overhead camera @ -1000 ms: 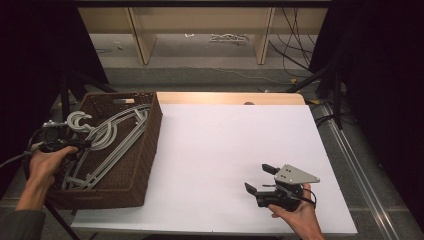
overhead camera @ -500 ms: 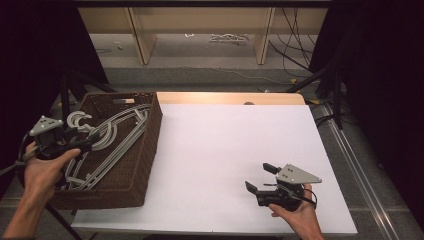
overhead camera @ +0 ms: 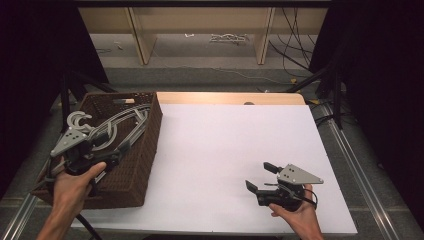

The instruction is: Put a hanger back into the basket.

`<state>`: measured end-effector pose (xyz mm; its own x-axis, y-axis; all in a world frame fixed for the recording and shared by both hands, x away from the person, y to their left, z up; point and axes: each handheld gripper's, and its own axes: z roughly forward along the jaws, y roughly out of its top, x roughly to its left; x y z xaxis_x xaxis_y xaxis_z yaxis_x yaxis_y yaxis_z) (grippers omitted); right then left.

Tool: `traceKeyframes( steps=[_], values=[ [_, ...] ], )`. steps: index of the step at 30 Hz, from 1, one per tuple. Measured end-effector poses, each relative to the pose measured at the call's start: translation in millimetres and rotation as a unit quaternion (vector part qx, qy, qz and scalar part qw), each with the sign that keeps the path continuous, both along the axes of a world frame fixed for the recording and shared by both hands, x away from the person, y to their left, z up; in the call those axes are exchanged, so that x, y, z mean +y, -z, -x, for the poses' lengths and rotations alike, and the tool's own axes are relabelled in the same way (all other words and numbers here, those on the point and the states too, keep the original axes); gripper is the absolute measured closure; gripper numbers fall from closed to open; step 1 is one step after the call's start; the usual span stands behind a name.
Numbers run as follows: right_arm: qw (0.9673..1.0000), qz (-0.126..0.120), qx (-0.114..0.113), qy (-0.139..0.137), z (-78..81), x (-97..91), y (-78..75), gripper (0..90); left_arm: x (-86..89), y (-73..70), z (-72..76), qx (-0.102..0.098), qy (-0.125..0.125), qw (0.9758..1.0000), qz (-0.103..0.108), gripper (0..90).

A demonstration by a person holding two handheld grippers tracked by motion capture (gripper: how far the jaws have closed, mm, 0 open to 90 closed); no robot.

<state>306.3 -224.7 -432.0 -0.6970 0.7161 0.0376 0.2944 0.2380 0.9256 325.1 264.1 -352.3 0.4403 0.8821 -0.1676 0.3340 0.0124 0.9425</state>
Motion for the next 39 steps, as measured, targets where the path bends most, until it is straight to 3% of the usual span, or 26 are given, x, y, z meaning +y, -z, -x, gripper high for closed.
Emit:
traceKeyframes(
  steps=[2,3,4,5,13,25,39],
  values=[
    [1.0,0.001,-0.007,0.0,-0.9,0.0,0.2,16.4,-8.6,1.9,2.9,-0.009,0.014,0.9998,0.009,17.1],
    [1.0,-0.003,-0.001,-0.003,0.1,1.5,0.6,16.4,-17.9,3.9,5.3,-0.012,0.03,0.9995,0.001,17.1],
    [1.0,-0.002,0.002,-0.007,0.2,1.5,0.6,16.4,-17.9,3.9,5.3,-0.012,0.03,0.9995,0.001,17.1],
    [1.0,-0.004,0.003,-0.007,0.6,1.6,0.5,16.4,-26.8,6.1,7.2,-0.006,0.046,0.9989,-0.009,17.1],
    [0.9999,-0.011,0.0,-0.008,1.0,2.2,0.5,16.3,-55.4,15.4,10.8,-0.013,0.09,0.9958,0.001,17.1],
    [0.9999,-0.006,0.0,-0.009,3.0,3.3,0.4,16.3,-82.1,30.7,18.1,-0.039,0.103,0.9939,-0.003,17.1],
    [0.9999,-0.006,0.001,-0.009,6.6,5.1,2.1,16.3,-87.4,53.4,22.8,-0.056,0.11,0.9923,-0.013,17.1]
  ],
)
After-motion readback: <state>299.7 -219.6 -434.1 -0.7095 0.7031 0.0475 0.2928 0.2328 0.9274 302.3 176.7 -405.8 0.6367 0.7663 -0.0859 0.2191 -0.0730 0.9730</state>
